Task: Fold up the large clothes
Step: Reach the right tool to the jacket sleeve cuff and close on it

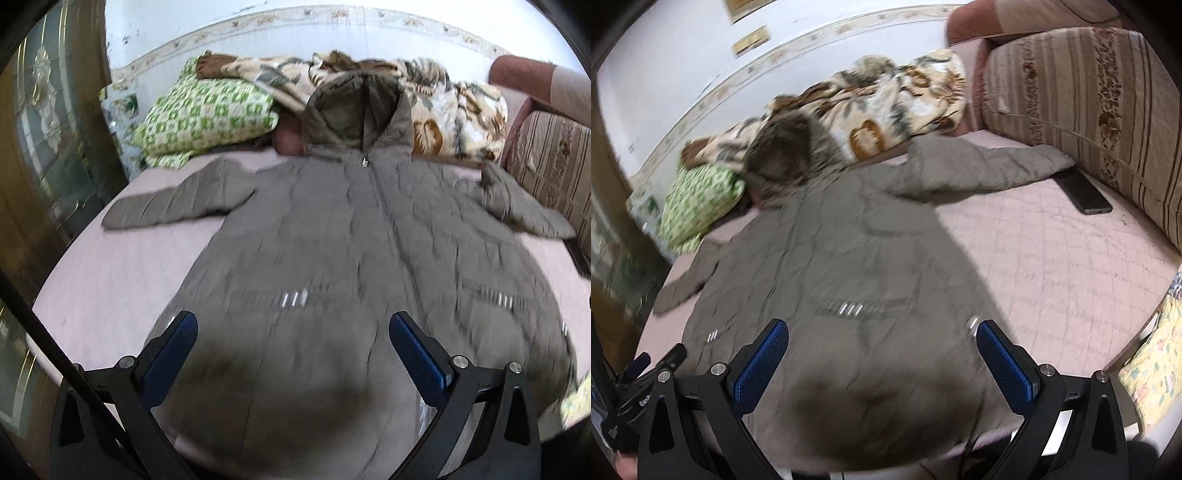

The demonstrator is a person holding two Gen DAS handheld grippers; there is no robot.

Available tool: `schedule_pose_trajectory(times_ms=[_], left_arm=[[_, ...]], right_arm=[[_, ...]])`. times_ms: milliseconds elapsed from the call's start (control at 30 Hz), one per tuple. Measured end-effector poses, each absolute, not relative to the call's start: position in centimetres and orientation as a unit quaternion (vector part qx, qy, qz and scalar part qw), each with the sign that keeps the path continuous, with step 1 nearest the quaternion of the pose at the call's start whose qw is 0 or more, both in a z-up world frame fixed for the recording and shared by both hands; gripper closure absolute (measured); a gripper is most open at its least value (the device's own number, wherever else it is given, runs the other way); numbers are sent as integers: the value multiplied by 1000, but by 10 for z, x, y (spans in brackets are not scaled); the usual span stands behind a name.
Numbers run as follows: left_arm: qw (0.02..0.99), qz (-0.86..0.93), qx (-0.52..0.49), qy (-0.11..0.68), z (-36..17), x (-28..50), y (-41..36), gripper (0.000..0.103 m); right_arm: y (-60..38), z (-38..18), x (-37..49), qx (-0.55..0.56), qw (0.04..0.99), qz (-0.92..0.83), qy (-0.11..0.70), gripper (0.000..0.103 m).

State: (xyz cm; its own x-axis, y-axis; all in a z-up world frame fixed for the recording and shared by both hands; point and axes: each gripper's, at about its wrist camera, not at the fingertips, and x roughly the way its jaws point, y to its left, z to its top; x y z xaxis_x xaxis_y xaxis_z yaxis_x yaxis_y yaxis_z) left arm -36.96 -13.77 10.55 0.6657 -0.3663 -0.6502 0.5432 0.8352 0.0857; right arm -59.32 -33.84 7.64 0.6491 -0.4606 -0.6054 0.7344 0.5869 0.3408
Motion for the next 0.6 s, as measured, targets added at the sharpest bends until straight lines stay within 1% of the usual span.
schedule_pose_trajectory(times_ms=[200, 300, 400, 467, 500, 533, 567, 600], left_arm=[[896, -272, 130, 325, 115, -320, -209, 0], [889, -285, 141, 330, 106, -302, -246, 0], [884, -293, 151, 332, 91, -294, -262, 0], [882, -292, 158, 334, 84, -293, -263, 0], [878, -296, 158, 341, 82, -290, -263, 0], [875, -301, 156, 345, 81, -289, -263, 0], [874, -306, 152, 345, 81, -289, -262, 0], [874, -309, 149, 343, 82, -289, -261, 0]], right_arm=[[-423, 81, -610, 338, 831, -399, 191, 0], [-467, 81, -617, 356, 816, -421, 173, 0], [-520, 77, -628, 387, 797, -437, 157, 1], [-551, 75, -634, 397, 795, -432, 152, 6], [-574, 73, -639, 409, 789, -433, 150, 16], [-590, 71, -645, 420, 781, -439, 146, 20], [-606, 68, -650, 433, 774, -440, 139, 20], [-618, 67, -653, 442, 769, -442, 133, 23]])
